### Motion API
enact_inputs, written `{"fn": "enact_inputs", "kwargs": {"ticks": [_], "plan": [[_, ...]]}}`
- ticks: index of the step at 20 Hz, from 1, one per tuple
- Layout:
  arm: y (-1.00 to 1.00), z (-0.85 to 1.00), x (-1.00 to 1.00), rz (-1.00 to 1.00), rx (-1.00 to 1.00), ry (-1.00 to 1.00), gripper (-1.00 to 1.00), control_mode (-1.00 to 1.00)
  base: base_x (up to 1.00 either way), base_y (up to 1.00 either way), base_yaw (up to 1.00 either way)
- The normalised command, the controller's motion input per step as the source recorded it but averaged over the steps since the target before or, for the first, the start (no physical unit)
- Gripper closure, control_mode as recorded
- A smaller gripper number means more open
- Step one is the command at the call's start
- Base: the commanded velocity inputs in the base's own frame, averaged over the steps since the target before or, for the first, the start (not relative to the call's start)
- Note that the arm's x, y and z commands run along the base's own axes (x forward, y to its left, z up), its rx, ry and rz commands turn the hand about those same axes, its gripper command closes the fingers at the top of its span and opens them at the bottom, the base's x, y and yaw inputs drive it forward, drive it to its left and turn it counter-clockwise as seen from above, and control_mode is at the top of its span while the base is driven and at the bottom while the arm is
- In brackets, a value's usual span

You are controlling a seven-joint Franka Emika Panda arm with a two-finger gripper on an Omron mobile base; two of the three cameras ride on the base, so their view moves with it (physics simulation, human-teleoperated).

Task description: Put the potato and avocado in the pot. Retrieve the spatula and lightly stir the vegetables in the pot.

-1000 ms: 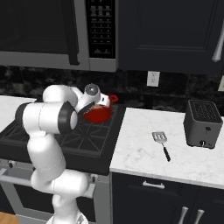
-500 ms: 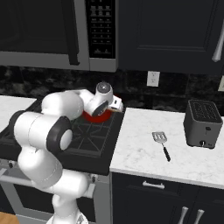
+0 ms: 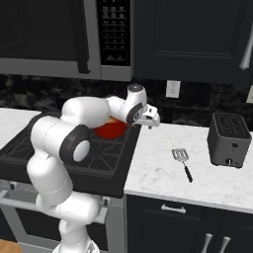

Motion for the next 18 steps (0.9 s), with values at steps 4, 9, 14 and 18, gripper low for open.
{"fn": "enact_inputs", "kwargs": {"ticks": [4, 9, 14, 18], "plan": [[-0.45, -0.34, -0.22, 0.05, 0.00, 0.04, -1.00, -1.00, 0.00, 0.00, 0.00], [-0.58, -0.05, -0.15, 0.06, 0.00, 0.18, -1.00, -1.00, 0.00, 0.00, 0.00], [-0.65, -0.07, -0.27, 0.04, 0.01, 0.21, -1.00, -1.00, 0.00, 0.00, 0.00], [-0.61, -0.29, -0.61, 0.00, 0.01, 0.07, -1.00, -1.00, 0.00, 0.00, 0.00]]}}
